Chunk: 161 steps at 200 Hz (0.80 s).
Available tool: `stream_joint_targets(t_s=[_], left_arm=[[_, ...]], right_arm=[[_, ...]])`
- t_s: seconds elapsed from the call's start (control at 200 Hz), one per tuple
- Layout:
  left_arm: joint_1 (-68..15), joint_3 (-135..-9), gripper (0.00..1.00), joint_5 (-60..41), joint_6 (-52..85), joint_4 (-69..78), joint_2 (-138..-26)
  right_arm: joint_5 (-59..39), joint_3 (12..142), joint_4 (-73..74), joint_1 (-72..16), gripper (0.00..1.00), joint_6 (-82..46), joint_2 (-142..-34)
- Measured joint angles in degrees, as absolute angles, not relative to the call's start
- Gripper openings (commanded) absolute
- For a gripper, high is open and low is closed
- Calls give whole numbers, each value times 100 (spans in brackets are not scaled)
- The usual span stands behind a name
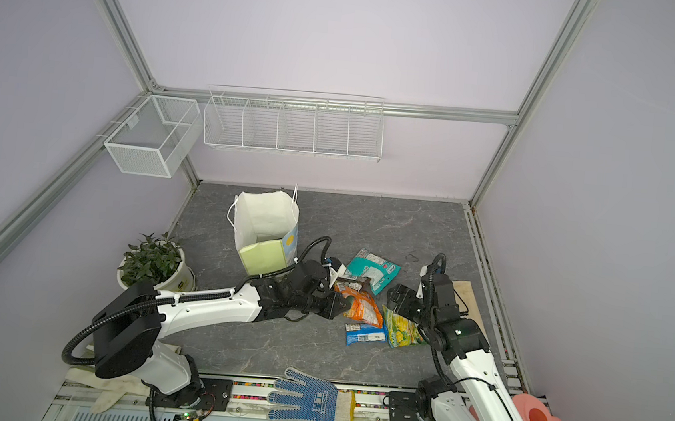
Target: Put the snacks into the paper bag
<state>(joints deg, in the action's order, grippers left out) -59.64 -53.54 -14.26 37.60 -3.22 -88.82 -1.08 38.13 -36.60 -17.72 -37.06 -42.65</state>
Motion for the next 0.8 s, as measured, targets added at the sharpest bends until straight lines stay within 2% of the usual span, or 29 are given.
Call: stream_joint_targets(t_s=[0.805], left_arm=[[-6045,-5391,0,-1170,3677,-578,-8246]], right_arm=[[375,3802,-3850,-1772,88,-3767,-4224]])
